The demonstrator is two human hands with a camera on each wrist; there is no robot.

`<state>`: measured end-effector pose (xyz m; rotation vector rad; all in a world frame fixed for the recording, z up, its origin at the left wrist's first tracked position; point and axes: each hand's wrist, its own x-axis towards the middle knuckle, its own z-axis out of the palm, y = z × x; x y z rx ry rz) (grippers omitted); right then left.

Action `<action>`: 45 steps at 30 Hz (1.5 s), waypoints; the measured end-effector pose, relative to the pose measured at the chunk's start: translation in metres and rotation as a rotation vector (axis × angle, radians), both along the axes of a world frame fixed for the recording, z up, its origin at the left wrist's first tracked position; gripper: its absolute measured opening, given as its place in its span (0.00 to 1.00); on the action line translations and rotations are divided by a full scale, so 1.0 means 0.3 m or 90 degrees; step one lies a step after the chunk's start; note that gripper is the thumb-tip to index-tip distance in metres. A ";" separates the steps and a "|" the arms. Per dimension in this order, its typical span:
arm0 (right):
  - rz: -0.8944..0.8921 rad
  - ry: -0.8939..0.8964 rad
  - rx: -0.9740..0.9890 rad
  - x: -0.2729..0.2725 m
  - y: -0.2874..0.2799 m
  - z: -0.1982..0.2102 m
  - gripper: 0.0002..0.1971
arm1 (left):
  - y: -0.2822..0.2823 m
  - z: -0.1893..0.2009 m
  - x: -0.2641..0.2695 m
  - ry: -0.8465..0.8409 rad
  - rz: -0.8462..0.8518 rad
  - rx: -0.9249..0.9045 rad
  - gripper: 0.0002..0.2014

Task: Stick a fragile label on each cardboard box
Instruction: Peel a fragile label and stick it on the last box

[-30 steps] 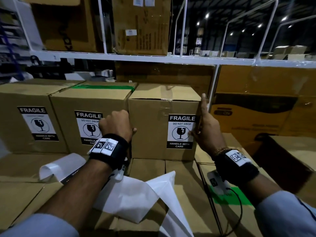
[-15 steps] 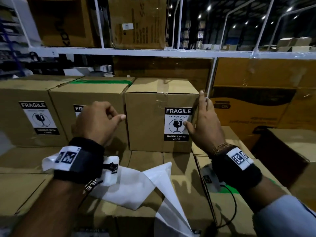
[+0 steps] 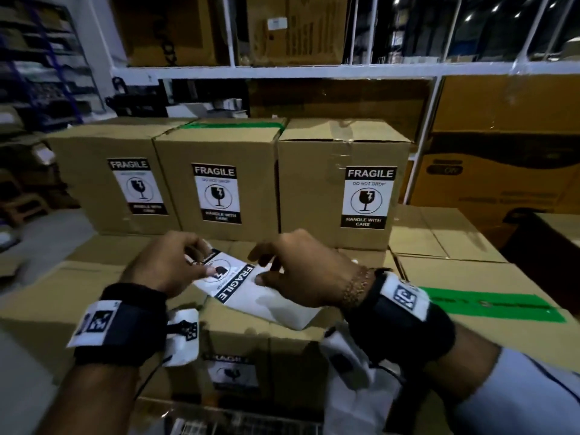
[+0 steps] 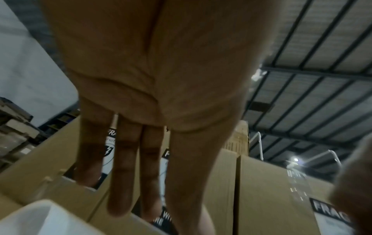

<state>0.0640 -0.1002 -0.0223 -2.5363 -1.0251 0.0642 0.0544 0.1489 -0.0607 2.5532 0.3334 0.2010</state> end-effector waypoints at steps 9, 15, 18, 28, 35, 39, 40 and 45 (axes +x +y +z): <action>0.036 0.035 -0.346 0.054 0.107 -0.202 0.25 | -0.076 -0.171 0.015 0.134 -0.130 0.134 0.21; -0.004 0.019 -0.359 0.040 0.064 -0.248 0.22 | -0.097 -0.232 0.020 0.073 -0.117 0.167 0.20; -0.021 0.029 -0.334 0.045 0.056 -0.259 0.24 | -0.103 -0.257 0.022 0.040 -0.090 0.135 0.22; -0.077 -0.025 -0.194 0.043 0.051 -0.323 0.17 | -0.145 -0.308 -0.002 -0.063 -0.026 0.088 0.20; -0.050 -0.059 -0.181 0.061 0.043 -0.330 0.16 | -0.174 -0.308 -0.003 -0.058 0.015 0.123 0.17; -0.060 -0.037 -0.151 0.076 0.029 -0.348 0.17 | -0.194 -0.291 -0.007 -0.044 0.027 0.151 0.16; -0.064 -0.032 -0.142 0.079 0.025 -0.352 0.17 | -0.198 -0.286 -0.009 -0.044 0.023 0.160 0.16; -0.104 0.007 -0.085 0.092 0.001 -0.349 0.11 | -0.213 -0.277 -0.037 -0.069 -0.010 0.201 0.13</action>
